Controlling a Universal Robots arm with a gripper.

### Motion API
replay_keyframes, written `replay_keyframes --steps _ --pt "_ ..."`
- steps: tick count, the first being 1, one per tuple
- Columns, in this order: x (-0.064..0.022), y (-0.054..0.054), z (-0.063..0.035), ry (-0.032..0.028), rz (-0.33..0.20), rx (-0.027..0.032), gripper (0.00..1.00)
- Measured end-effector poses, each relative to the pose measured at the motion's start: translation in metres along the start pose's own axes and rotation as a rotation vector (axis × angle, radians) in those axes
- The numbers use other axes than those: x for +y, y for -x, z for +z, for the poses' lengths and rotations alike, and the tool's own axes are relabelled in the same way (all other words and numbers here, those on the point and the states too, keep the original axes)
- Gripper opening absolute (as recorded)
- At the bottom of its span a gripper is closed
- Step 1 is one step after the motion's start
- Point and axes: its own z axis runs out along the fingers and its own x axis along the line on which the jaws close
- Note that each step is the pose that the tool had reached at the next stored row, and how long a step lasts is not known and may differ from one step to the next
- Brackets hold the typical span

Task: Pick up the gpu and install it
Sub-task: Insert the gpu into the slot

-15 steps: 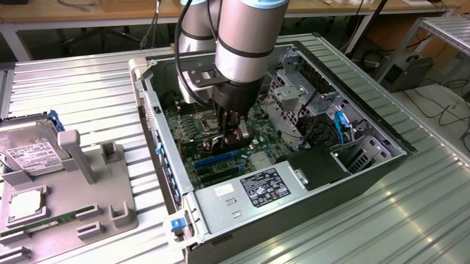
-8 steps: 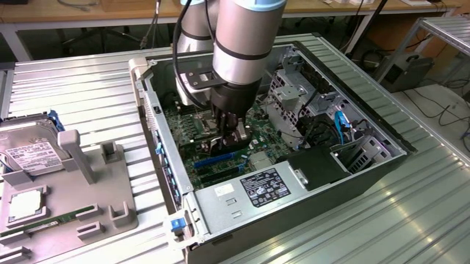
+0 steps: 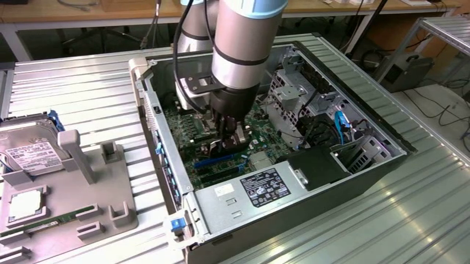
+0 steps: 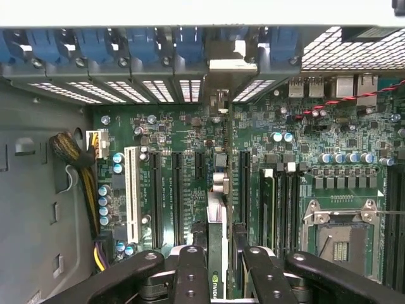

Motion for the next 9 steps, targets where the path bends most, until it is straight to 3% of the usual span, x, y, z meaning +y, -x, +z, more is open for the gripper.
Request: replay_keyframes --steps 9 --pt "0.0019 0.0006 0.0061 -0.0001 0.005 0.0000 0.26"
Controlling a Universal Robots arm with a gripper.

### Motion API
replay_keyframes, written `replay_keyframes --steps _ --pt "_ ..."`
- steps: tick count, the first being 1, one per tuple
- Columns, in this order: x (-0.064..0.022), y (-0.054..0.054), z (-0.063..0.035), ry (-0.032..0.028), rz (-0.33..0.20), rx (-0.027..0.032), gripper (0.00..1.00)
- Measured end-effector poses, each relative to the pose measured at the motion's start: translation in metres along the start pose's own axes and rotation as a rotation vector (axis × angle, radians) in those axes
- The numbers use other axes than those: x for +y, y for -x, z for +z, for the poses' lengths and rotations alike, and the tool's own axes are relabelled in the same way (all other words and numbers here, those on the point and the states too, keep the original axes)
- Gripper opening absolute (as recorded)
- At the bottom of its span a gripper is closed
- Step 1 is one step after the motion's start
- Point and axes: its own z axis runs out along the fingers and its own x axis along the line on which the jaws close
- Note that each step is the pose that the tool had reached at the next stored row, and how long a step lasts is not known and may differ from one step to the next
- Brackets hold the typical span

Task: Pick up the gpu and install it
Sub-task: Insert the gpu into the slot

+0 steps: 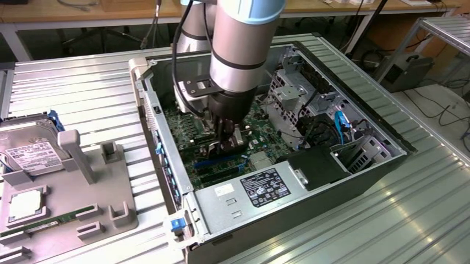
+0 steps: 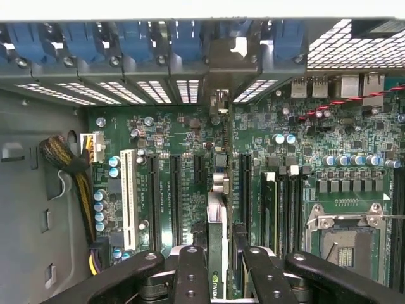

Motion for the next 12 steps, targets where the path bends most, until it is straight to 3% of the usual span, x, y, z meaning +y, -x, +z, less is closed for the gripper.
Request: replay_keyframes --steps 3,4,6,11,12 --pt "0.0026 0.0000 0.0056 -0.0002 0.006 0.0001 0.26" --pt "0.0029 0.0015 0.0025 -0.0003 0.006 -0.0001 0.26" --pt "0.0103 0.0016 0.0063 -0.0002 0.006 0.0001 0.26" --pt "0.0068 0.0013 0.0092 -0.0008 0.006 -0.0010 0.26" --pt "0.0060 0.0015 0.0045 -0.0008 0.006 -0.0009 0.26"
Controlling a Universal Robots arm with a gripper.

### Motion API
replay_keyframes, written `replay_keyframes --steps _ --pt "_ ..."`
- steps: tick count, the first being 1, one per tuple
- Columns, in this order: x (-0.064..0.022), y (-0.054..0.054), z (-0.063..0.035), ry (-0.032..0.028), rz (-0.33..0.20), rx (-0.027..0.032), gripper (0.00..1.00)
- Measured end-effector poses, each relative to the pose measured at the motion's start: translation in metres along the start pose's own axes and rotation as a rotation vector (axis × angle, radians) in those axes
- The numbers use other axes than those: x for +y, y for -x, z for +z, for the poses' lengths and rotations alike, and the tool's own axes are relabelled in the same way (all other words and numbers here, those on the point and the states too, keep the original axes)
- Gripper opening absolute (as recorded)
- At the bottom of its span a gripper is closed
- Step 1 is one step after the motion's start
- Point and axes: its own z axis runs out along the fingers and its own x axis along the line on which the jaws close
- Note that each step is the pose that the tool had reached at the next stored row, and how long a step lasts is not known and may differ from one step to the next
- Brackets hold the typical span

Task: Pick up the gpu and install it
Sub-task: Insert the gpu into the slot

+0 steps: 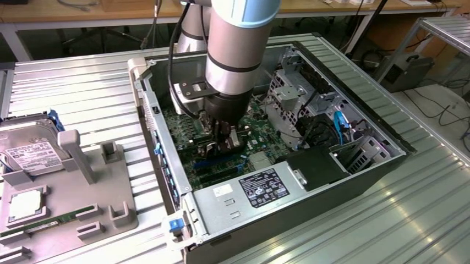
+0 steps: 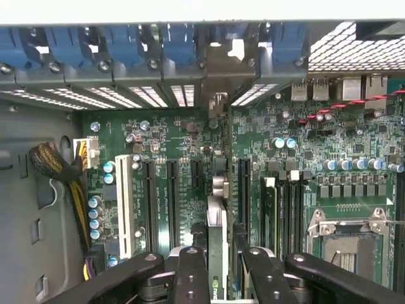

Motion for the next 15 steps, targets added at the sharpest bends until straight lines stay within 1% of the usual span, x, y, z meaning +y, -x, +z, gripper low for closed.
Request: replay_keyframes --steps 1,2,3,15 --pt "0.0000 0.0000 -0.0003 -0.0001 0.000 -0.0001 0.26" --pt "0.0000 0.0000 -0.0004 -0.0002 0.000 0.0034 0.26" --pt "0.0000 -0.0001 0.0003 -0.0009 0.000 0.0083 0.26" --pt "0.0015 -0.0003 0.0052 -0.0022 -0.001 0.0087 0.26"
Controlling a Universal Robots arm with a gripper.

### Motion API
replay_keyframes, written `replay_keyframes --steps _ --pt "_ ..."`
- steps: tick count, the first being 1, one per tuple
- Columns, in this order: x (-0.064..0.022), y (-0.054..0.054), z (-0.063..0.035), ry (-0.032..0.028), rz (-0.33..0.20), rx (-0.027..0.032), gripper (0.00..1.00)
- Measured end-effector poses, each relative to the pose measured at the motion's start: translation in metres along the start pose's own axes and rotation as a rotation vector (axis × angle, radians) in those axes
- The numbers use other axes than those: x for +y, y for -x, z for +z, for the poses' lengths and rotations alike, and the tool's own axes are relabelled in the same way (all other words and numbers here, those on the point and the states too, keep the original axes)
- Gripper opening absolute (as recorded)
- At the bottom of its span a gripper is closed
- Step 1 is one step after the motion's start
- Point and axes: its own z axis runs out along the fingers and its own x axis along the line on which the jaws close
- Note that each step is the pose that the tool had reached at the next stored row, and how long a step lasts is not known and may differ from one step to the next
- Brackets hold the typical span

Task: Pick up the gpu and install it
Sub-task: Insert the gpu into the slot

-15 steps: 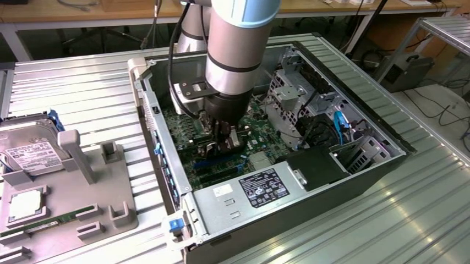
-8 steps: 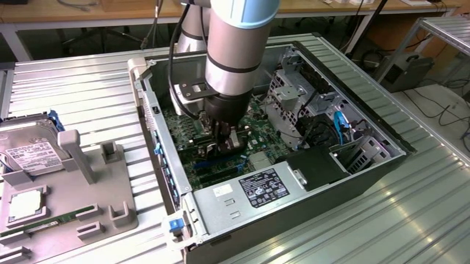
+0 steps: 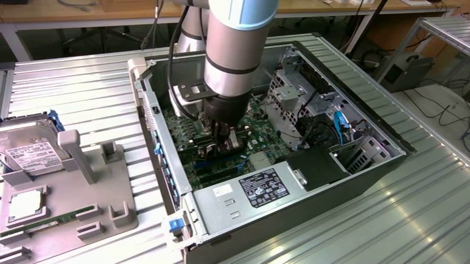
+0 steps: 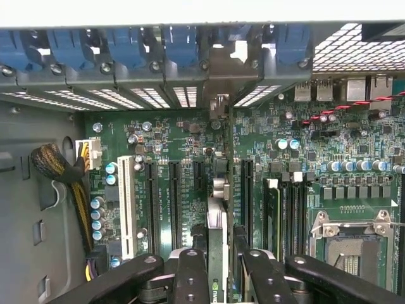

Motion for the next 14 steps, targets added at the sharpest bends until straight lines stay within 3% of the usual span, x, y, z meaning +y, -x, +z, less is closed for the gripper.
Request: replay_keyframes --steps 14 --pt "0.0005 0.0028 0.0023 -0.0012 -0.002 -0.0008 0.26"
